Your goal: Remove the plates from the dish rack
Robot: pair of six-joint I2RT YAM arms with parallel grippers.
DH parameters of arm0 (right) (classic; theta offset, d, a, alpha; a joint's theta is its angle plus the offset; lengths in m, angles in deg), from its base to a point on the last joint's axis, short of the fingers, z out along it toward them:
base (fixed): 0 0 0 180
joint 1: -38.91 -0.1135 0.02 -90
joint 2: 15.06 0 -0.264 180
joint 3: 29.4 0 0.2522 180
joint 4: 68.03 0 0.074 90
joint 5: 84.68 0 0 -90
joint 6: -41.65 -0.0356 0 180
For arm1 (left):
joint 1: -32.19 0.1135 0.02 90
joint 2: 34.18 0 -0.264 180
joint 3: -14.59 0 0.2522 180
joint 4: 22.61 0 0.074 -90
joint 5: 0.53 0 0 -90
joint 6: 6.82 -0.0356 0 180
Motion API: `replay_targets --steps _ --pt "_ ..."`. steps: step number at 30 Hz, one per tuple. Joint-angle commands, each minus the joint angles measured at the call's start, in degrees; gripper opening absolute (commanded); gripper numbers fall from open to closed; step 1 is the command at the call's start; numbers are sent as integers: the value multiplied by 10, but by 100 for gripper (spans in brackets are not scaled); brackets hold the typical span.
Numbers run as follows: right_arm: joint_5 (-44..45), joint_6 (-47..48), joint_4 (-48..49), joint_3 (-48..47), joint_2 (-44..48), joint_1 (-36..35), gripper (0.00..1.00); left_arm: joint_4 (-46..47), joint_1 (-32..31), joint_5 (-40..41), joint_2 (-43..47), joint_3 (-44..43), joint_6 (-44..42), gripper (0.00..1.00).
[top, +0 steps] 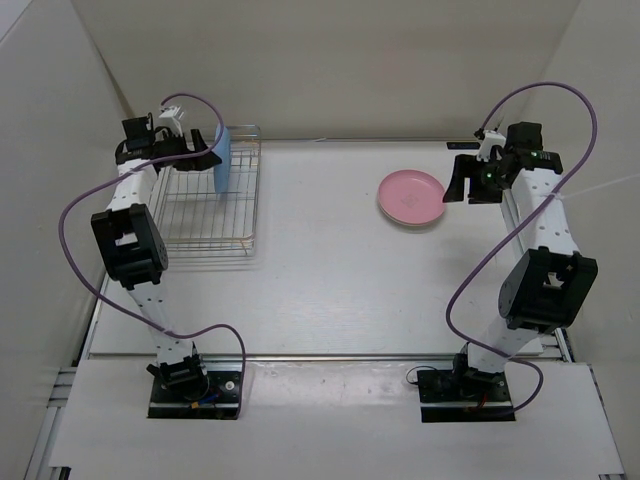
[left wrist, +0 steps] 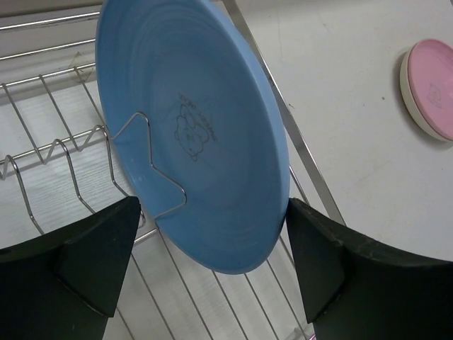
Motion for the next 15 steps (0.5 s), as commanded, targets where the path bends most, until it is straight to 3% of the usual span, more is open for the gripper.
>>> replay_targets --steps 1,4,7,15 --pt "-7 -4 -5 3 16 1 78 4 -2 -15 16 -18 1 93" --pt "-7 -9 0 8 16 1 78 4 -7 -15 16 -18 1 92" --pt "-2 -15 0 8 16 1 78 -2 -7 -15 16 -12 1 85" --pt "3 -15 0 13 16 1 78 -7 -18 -21 26 -2 20 46"
